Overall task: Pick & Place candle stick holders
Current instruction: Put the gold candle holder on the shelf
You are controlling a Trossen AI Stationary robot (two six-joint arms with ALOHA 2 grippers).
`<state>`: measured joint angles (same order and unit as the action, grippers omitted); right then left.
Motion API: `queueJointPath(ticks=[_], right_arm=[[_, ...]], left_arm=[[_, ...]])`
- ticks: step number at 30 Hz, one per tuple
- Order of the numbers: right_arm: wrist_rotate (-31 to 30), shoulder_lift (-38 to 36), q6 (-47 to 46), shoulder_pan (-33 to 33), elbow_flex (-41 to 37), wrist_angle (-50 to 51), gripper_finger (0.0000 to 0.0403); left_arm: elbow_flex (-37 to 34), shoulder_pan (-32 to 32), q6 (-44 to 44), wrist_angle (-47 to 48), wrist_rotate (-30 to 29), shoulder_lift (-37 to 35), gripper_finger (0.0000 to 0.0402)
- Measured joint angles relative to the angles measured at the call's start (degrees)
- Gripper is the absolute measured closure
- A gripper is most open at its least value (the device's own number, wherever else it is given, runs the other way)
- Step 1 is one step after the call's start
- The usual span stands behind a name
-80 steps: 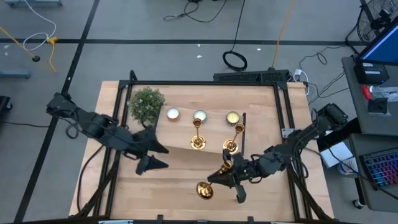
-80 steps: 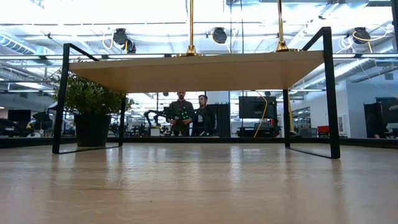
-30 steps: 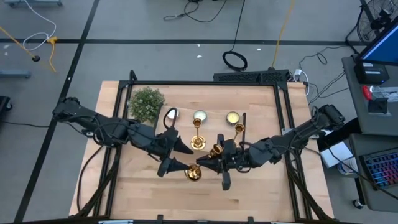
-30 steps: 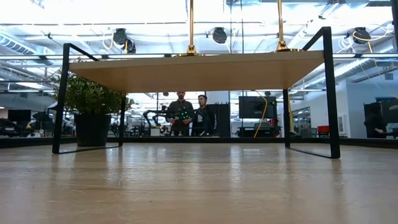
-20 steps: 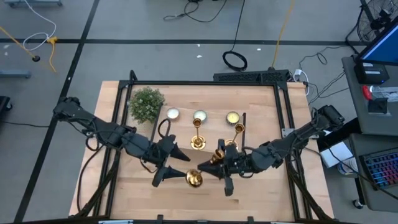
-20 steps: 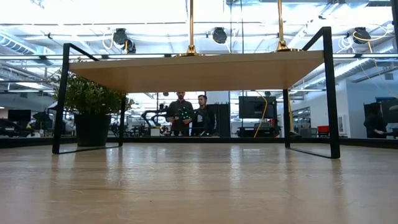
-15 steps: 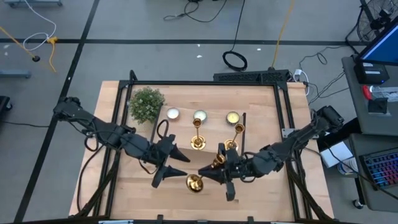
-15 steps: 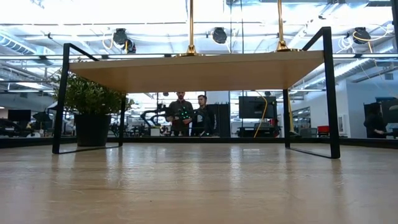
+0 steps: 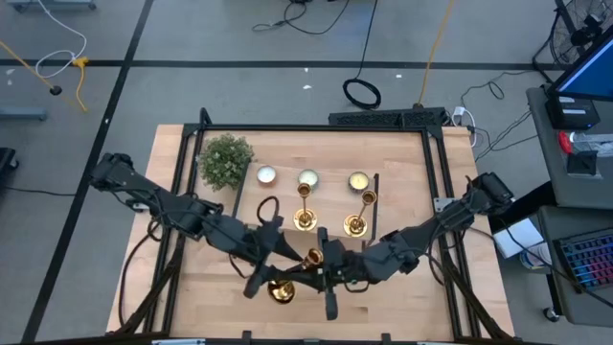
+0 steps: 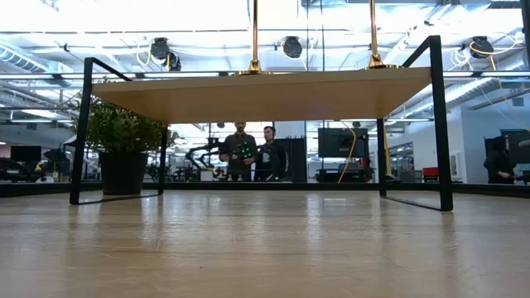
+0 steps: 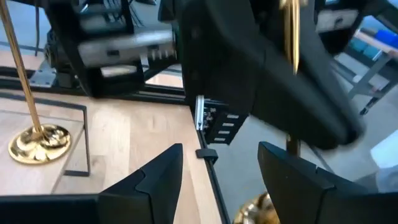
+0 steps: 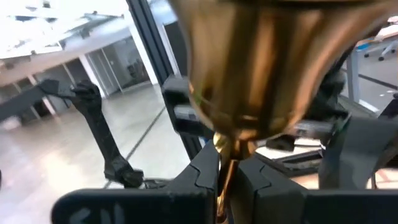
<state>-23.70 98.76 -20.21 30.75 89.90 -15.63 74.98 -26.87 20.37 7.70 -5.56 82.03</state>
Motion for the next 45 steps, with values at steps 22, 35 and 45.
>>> queueJointPath(ticks=[22, 35, 45], right_arm=[[-0.5, 0.0, -0.7, 0.1, 0.9, 4.8, 0.0394], [-0.9, -0.1, -1.0, -0.1, 0.9, 5.8, 0.0394], [-2.2, -0.1, -0.7, -0.8, 0.9, 5.6, 0.0394]], left_arm=[[6.7, -0.3, 2.0, 17.2, 5.3, 0.0, 0.0188], [6.7, -0.6, 2.8, 14.5, 5.7, 0.2, 0.0188], [6.7, 0.0, 2.0, 12.2, 4.4, 0.1, 0.0188]])
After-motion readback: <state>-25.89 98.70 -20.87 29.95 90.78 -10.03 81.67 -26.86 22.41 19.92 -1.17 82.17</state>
